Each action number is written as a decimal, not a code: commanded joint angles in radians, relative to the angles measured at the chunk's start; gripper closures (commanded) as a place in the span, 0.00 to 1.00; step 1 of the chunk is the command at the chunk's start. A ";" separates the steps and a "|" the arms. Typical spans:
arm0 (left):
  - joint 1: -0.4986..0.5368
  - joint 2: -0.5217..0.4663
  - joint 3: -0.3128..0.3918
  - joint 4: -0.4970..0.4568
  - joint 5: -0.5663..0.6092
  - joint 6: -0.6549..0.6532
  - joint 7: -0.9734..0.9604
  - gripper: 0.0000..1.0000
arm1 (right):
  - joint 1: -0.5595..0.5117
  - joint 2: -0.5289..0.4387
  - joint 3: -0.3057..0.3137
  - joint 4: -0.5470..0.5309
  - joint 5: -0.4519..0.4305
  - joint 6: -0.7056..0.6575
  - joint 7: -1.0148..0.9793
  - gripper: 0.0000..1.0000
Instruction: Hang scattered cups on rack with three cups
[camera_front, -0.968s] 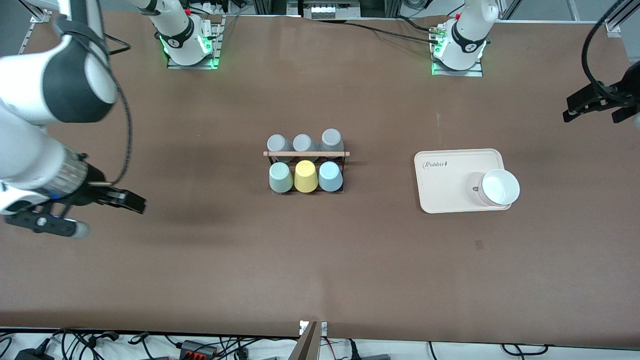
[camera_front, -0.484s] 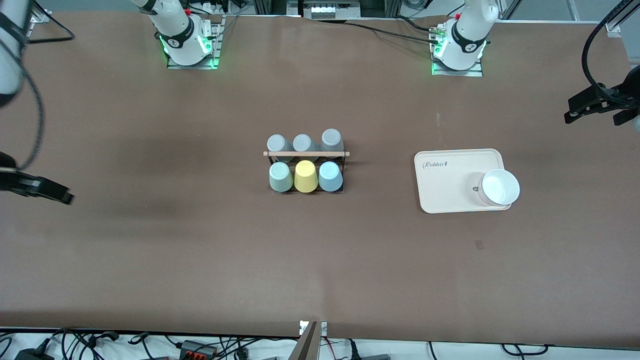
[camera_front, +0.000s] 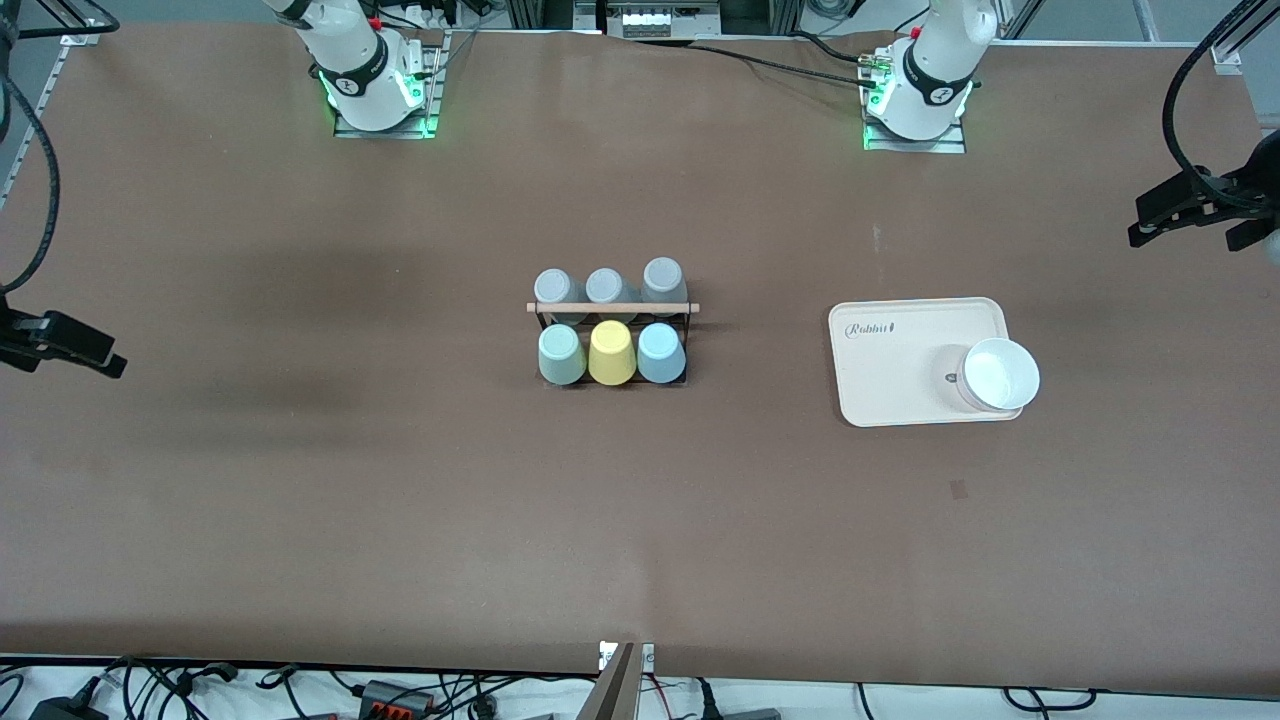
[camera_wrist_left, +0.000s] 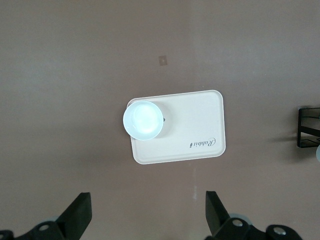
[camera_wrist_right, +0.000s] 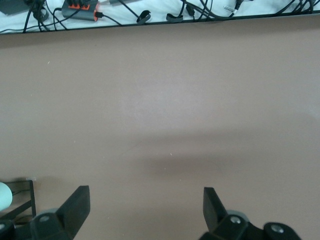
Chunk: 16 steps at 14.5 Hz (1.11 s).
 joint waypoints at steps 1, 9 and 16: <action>0.000 0.010 0.000 0.027 0.002 -0.020 0.024 0.00 | 0.002 -0.090 0.008 -0.128 -0.041 0.048 -0.024 0.00; -0.001 0.008 -0.009 0.030 0.006 -0.020 0.021 0.00 | 0.005 -0.288 0.014 -0.401 -0.057 0.075 -0.024 0.00; -0.006 0.008 -0.014 0.033 0.003 -0.020 0.019 0.00 | 0.005 -0.328 0.021 -0.387 -0.052 -0.044 -0.024 0.00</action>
